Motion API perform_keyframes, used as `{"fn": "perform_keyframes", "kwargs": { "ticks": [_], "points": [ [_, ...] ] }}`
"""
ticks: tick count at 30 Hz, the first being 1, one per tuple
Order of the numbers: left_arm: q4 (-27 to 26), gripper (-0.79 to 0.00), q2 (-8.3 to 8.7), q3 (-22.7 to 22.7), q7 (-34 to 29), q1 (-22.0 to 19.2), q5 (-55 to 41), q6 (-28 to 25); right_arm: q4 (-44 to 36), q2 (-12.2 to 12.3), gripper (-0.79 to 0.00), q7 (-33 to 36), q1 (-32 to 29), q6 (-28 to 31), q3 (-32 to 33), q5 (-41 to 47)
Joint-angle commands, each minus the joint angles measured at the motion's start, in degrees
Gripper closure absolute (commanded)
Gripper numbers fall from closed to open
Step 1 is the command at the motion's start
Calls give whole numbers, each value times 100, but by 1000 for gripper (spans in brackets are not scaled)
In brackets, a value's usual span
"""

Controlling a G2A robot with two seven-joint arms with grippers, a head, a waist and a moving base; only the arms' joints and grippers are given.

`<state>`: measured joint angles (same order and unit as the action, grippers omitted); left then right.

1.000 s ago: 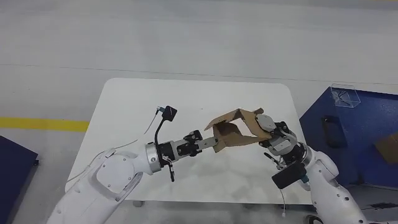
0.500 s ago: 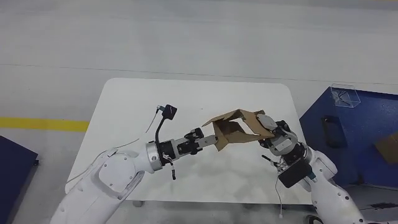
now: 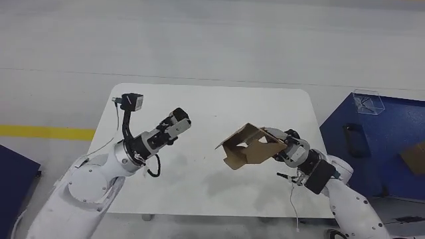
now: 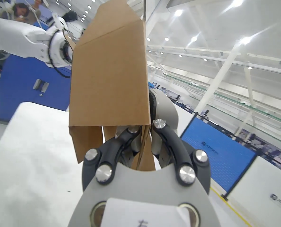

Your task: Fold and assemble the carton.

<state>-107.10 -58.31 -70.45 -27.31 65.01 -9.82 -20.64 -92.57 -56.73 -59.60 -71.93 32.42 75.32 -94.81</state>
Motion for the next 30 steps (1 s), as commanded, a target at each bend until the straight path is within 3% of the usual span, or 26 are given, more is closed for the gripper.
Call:
{"fn": "perform_keyframes", "kwargs": {
  "ticks": [1,5,13,22,30],
  "points": [
    [0,-785,-3,56,-76,42,273,137,28,14,0,-31,48,372,-49,-47],
    [14,-785,-19,278,-612,-102,382,354,54,38,0,42,122,796,-132,-175],
    [46,-785,-70,713,-1210,-312,746,536,-69,82,0,124,133,924,-141,-413],
    [-7,-785,-130,934,-1371,-382,659,495,-239,115,0,492,72,541,-94,-757],
    [103,-785,-184,1077,-1327,-466,760,519,-376,137,0,545,39,560,-122,-782]
  ]
}}
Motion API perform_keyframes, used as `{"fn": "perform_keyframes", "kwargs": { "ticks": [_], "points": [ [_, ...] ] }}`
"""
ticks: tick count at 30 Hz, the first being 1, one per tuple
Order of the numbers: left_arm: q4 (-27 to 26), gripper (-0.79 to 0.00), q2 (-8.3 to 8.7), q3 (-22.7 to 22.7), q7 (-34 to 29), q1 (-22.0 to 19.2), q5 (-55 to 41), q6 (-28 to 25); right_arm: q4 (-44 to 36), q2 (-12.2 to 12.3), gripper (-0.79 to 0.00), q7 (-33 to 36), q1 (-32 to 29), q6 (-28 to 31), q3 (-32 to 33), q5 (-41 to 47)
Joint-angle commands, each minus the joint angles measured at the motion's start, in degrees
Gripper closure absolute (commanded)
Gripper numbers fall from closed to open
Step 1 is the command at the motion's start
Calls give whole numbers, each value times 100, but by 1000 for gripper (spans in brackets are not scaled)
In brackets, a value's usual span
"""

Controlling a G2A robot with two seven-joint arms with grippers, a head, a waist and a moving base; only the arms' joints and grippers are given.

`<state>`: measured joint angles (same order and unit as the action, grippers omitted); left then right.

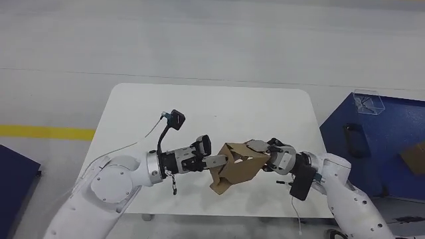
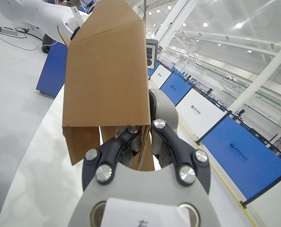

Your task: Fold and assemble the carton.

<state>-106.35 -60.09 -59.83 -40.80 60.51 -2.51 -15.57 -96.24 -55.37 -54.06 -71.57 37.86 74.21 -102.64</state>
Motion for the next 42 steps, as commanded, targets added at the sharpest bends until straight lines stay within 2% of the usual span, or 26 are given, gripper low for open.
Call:
{"fn": "perform_keyframes", "kwargs": {
  "ticks": [1,10,29,34,37,39,42],
  "points": [
    [54,-785,-17,48,45,-28,50,12,-20,2,0,-18,-4,28,-23,18],
    [230,-785,-98,260,116,-144,138,46,-102,24,0,-10,-27,78,-72,23],
    [227,-785,-157,207,79,-139,101,60,20,32,0,34,81,154,-190,288],
    [115,-785,-127,-87,192,-26,47,-70,260,6,0,117,141,388,-234,843],
    [39,-785,-104,-356,376,107,-142,-400,542,-33,0,266,230,778,-352,1451],
    [24,-785,-105,-400,442,117,-195,-466,760,-61,0,471,327,988,-420,1837],
    [24,-785,-105,-400,442,117,-195,-466,760,-61,0,471,327,988,-420,1837]
  ]
}}
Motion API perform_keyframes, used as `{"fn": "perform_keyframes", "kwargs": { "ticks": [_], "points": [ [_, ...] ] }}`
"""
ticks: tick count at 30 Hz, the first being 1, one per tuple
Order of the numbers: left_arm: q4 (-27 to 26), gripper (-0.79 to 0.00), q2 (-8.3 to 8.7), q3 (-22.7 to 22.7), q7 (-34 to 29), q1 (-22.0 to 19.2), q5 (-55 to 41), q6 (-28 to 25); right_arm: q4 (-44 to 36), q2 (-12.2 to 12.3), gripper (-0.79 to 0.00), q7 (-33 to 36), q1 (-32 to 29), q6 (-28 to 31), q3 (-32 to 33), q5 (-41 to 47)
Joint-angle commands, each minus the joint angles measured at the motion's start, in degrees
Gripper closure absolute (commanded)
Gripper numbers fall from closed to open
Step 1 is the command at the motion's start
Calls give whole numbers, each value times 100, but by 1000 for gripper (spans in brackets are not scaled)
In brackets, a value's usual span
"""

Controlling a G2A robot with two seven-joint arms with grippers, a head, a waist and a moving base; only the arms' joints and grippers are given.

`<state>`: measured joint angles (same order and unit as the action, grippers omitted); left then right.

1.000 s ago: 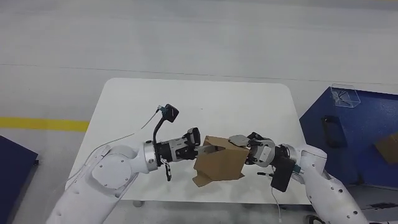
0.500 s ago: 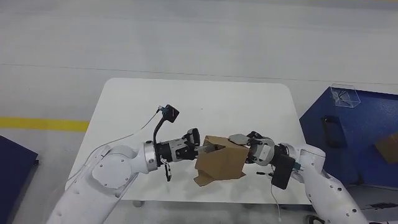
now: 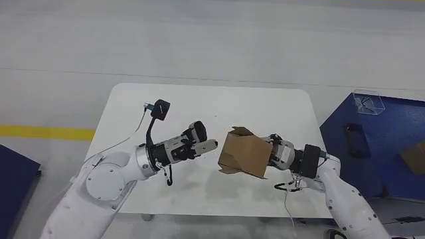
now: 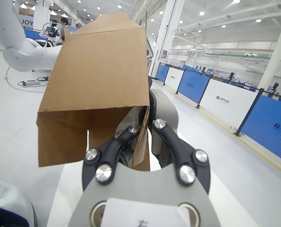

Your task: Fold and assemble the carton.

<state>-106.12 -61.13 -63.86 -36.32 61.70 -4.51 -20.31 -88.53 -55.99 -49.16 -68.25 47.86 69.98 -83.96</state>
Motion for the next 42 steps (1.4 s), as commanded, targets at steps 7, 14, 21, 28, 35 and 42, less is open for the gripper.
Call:
{"fn": "perform_keyframes", "kwargs": {
  "ticks": [7,14,21,28,35,42],
  "points": [
    [-177,-785,3,-57,-156,104,-492,-23,31,-36,0,271,-48,304,-68,789],
    [-470,-785,68,-525,-942,451,-2182,-367,510,-93,0,1226,386,1014,-506,2433],
    [-803,-785,74,-315,-894,460,-810,222,492,76,0,1617,849,1014,-1301,3286],
    [-845,-785,-11,88,-197,268,373,793,500,306,0,1260,1119,1014,-1701,3122],
    [-730,-785,-64,180,-57,163,264,1177,453,526,0,699,1168,1014,-1908,2694],
    [-648,-785,-92,176,-60,117,155,1217,526,667,0,288,1252,1014,-1963,2386]
  ]
}}
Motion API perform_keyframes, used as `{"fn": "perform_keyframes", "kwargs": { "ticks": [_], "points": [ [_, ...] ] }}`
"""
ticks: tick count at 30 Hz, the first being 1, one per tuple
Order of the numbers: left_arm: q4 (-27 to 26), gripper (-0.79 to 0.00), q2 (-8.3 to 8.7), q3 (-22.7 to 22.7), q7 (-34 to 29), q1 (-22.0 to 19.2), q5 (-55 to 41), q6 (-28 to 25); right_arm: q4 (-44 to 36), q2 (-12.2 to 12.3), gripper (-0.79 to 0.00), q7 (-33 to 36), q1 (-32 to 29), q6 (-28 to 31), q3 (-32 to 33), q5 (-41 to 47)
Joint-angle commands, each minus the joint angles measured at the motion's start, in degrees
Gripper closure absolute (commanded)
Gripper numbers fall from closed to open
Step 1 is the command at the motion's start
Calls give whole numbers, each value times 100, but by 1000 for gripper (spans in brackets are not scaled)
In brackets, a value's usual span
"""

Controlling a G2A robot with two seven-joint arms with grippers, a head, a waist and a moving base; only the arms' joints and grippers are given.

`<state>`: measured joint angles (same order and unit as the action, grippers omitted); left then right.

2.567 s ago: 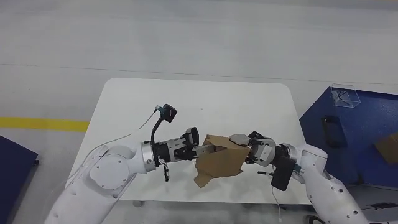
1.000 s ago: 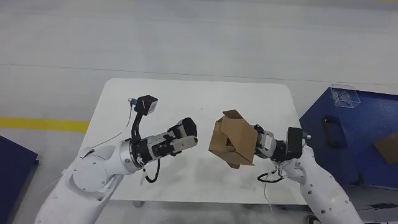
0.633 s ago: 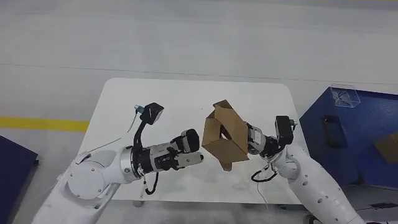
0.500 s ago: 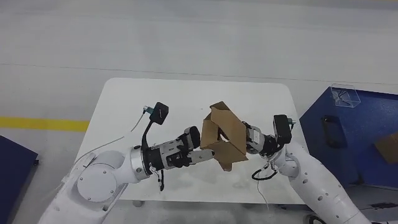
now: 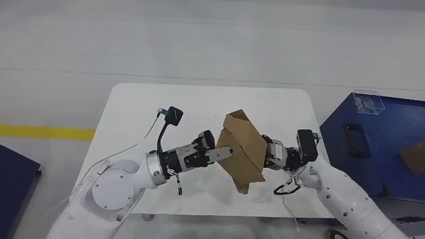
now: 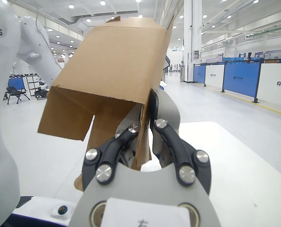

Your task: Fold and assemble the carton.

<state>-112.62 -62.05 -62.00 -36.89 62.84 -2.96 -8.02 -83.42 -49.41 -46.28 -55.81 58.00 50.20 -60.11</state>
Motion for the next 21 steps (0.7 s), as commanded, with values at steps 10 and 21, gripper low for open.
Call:
{"fn": "perform_keyframes", "kwargs": {
  "ticks": [10,21],
  "points": [
    [-146,-785,10,-186,33,202,62,-120,72,20,0,-233,-73,-233,419,-638],
    [-273,-785,-34,-132,110,85,158,266,-18,-5,0,-628,-228,-628,568,-1524]
  ]
}}
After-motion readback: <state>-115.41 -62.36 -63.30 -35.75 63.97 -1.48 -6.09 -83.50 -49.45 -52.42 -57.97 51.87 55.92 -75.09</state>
